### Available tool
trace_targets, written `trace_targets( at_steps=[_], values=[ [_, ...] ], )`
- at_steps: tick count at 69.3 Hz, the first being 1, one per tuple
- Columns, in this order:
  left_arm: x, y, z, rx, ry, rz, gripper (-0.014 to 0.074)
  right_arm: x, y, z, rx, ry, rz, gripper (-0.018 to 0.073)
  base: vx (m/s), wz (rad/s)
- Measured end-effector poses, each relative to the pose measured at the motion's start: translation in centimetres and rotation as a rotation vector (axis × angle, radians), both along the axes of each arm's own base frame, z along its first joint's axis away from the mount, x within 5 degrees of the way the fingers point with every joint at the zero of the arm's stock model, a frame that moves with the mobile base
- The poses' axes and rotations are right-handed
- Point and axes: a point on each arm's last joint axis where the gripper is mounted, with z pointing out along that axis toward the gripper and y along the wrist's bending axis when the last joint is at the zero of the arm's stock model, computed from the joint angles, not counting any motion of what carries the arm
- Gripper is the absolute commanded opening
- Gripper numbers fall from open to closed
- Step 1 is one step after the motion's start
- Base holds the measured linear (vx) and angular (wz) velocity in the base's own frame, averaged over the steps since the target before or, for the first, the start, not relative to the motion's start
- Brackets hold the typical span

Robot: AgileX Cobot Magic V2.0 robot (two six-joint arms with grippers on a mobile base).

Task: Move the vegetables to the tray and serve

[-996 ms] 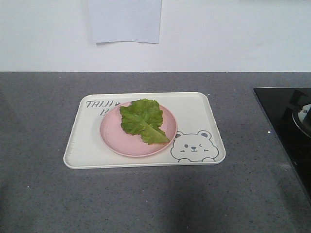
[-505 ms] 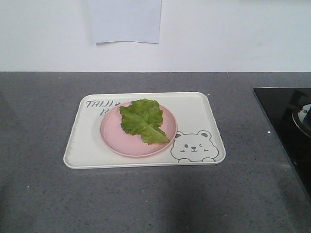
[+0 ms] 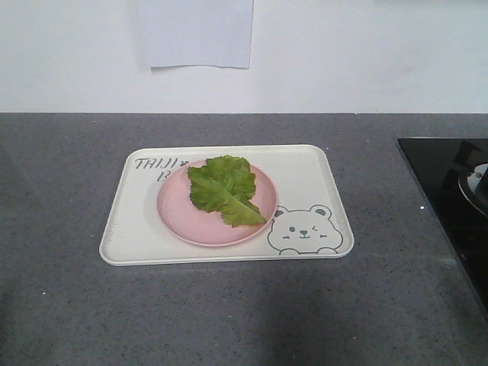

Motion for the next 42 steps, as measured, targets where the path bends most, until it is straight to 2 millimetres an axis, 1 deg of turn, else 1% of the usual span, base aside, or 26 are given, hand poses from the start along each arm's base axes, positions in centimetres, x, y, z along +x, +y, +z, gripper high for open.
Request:
trace_targets(
  at_steps=[6,11,14,25,31,36,42],
  values=[
    [0.0,0.0,0.0,0.0,0.0,0.0,-0.0006,0.4,-0.5,-1.1,0.005,-0.032,-0.088,-0.0006,0.0,0.0],
    [0.0,0.0,0.0,0.0,0.0,0.0,-0.0006,0.4,-1.0,-3.0,0.04,-0.051,-0.163,-0.0006,0.0,0.0],
    [0.0,0.0,0.0,0.0,0.0,0.0,-0.0006,0.2,-1.2,-4.1,0.064,-0.061,-0.205,-0.0006,0.0,0.0],
    [0.0,0.0,0.0,0.0,0.0,0.0,-0.0006,-0.7,-1.7,-6.7,0.157,-0.164,-0.293,-0.0006,0.0,0.0],
    [0.0,0.0,0.0,0.0,0.0,0.0,-0.0006,-0.9,-1.9,-8.3,0.208,-0.183,-0.333,-0.0006,0.0,0.0],
    [0.0,0.0,0.0,0.0,0.0,0.0,-0.0006,-1.0,-1.9,-8.9,0.237,-0.19,-0.347,-0.0006,0.0,0.0],
    [0.0,0.0,0.0,0.0,0.0,0.0,-0.0006,-1.0,-1.9,-8.7,0.251,-0.217,-0.349,-0.0006,0.0,0.0]
  ],
)
